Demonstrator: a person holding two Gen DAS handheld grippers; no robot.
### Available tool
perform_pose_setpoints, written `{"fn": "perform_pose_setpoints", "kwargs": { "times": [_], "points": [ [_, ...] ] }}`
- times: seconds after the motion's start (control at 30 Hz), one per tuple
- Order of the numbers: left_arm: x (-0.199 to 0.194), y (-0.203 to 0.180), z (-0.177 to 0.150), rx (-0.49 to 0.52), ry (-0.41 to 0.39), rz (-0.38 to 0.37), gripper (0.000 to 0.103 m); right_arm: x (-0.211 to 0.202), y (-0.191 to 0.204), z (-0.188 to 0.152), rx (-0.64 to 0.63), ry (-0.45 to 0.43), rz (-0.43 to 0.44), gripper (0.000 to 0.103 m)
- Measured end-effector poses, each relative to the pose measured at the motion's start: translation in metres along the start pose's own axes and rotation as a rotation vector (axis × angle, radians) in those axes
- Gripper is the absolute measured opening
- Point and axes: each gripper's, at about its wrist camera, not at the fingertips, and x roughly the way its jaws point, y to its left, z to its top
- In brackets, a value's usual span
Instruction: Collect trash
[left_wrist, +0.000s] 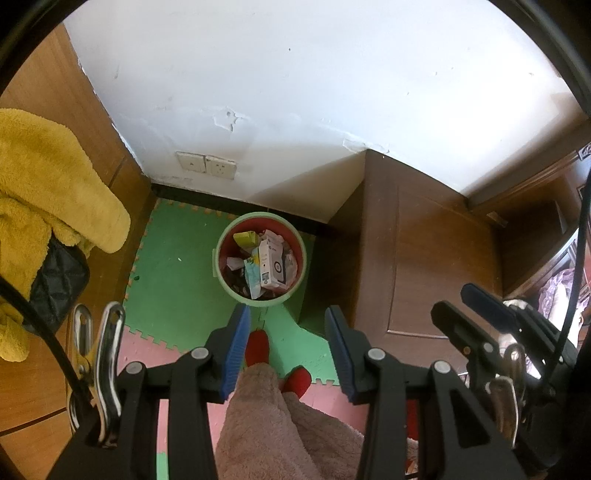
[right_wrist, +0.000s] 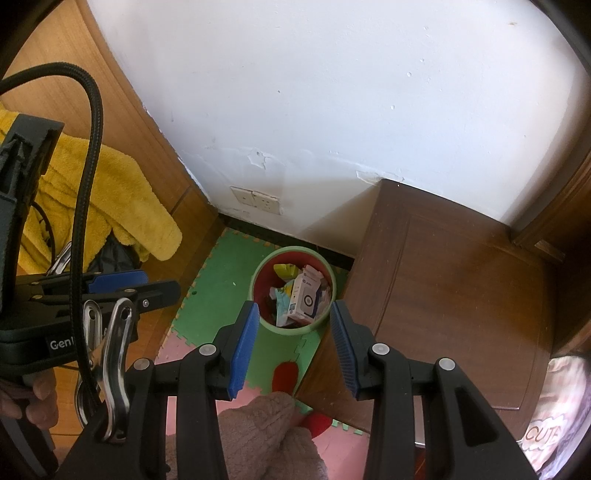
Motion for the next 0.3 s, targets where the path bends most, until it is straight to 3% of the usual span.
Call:
{"fn": "perform_pose_setpoints", "kwargs": {
  "times": [0.3],
  "points": [
    [0.0014,0.003,-0.003,0.0,0.007,0.003,0.043,-0.0004,0.0006,-0.0011,0.001,-0.001,0.001,0.041]
  ]
}}
